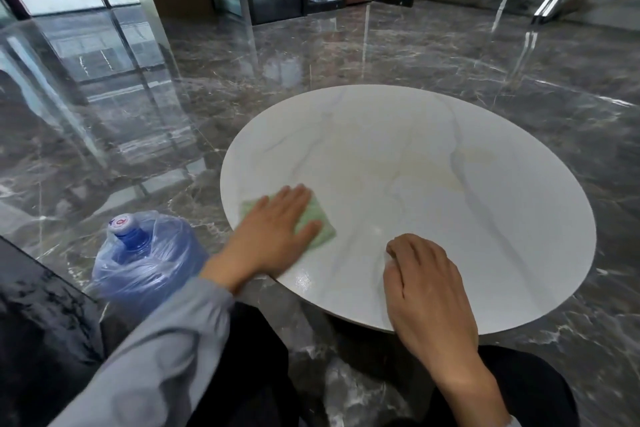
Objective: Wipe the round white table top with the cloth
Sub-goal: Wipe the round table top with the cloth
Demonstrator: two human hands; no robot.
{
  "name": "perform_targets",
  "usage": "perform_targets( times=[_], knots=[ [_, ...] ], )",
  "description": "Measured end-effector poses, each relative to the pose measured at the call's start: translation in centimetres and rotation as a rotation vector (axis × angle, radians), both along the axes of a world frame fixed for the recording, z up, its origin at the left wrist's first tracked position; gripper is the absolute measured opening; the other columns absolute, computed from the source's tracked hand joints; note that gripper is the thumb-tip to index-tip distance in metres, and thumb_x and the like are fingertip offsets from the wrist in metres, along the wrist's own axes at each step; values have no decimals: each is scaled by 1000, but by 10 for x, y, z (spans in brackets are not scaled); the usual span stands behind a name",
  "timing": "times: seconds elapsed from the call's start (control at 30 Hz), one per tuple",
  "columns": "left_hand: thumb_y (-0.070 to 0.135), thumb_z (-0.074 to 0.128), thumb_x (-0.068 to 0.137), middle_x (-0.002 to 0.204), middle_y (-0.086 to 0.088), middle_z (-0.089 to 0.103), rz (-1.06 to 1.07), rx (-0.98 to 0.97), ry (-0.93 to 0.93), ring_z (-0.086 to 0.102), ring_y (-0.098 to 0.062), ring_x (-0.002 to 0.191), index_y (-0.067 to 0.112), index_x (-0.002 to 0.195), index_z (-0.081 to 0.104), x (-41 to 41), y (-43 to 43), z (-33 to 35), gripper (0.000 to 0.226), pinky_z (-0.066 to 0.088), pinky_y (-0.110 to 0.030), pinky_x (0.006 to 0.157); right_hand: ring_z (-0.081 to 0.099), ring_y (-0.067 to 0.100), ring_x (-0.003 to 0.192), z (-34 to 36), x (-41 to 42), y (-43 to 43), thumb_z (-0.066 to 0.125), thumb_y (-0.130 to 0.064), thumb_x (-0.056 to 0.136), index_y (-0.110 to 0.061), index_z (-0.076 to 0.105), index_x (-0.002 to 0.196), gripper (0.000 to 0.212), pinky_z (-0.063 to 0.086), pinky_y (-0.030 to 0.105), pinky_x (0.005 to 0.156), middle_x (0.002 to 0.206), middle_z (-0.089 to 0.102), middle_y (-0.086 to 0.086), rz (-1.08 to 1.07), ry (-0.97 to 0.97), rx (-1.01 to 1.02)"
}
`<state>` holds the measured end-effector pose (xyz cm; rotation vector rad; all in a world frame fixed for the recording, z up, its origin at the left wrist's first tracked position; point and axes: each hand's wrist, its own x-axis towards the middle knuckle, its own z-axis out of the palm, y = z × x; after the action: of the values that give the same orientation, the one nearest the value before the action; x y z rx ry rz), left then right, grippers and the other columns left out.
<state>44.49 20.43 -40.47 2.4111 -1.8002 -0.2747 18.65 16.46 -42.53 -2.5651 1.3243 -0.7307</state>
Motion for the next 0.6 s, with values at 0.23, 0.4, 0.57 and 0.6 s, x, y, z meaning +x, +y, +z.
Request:
perform_targets(
  times=[0.23, 0.4, 0.57, 0.6],
  knots=[
    [60, 21, 108, 177, 2, 0, 183, 76, -69, 0, -18, 163, 21, 168, 6, 109, -49, 3, 73, 3, -44, 131, 48, 14, 107, 2, 1, 1, 34, -26, 97, -24, 56, 110, 25, 42, 33, 91, 111, 53, -11, -21, 7, 17],
    [68, 6, 97, 176, 7, -3, 12, 26, -56, -6, -11, 161, 23, 168, 3, 39, -11, -2, 84, -3, -39, 131, 48, 15, 107, 3, 2, 4, 32, -27, 98, -23, 56, 111, 28, 42, 33, 94, 112, 53, -11, -18, 7, 29],
    [68, 4, 101, 172, 14, -16, -344, -24, -96, -21, -3, 157, 29, 167, -6, -63, 50, -8, 78, -10, -36, 130, 47, 15, 110, 6, 4, 2, 34, -27, 96, -22, 56, 114, 28, 42, 35, 93, 116, 54, -9, -22, 52, 54],
    [68, 6, 102, 171, 16, -17, -363, -42, -80, -22, -2, 157, 30, 167, -6, -68, 55, -8, 76, -12, -34, 129, 47, 14, 111, 7, 4, 2, 34, -27, 96, -23, 56, 115, 29, 41, 34, 94, 118, 54, -9, -22, 54, 59]
  ],
)
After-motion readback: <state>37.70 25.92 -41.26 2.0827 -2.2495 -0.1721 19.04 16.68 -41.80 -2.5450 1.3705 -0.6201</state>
